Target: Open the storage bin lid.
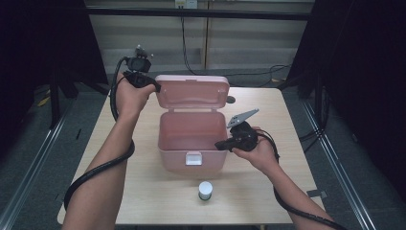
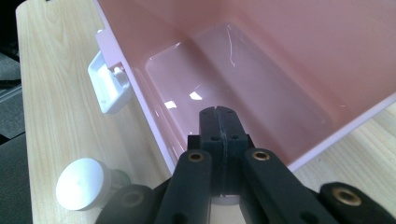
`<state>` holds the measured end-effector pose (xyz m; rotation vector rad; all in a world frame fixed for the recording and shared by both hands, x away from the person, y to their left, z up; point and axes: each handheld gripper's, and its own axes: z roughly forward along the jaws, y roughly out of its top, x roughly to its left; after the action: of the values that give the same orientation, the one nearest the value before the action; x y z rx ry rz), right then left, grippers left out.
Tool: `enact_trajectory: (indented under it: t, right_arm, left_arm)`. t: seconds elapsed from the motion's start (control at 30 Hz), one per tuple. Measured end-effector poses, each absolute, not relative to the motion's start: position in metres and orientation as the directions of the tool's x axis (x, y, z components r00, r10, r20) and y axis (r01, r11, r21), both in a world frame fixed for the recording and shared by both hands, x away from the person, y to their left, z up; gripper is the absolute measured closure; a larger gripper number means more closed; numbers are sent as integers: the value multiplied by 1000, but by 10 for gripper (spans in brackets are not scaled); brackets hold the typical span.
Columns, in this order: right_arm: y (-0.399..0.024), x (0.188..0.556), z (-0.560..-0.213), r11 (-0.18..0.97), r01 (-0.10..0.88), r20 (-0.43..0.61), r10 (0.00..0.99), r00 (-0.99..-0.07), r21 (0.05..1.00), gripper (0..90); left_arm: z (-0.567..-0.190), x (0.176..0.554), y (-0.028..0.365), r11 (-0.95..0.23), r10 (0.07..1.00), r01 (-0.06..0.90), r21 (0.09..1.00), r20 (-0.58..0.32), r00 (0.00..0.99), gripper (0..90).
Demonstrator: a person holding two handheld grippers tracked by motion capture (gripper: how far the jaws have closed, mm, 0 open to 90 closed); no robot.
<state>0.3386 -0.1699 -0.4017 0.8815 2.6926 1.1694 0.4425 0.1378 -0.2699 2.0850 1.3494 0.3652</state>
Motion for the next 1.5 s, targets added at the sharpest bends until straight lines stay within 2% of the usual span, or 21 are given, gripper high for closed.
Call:
enact_trajectory:
  t: [1.5]
  right_arm:
    - [-168, 338, -403, 567, 458, 137, 517, -845, 685, 900]
  left_arm:
    - [-269, 476, 131, -266, 904, 745, 611, -110, 413, 836]
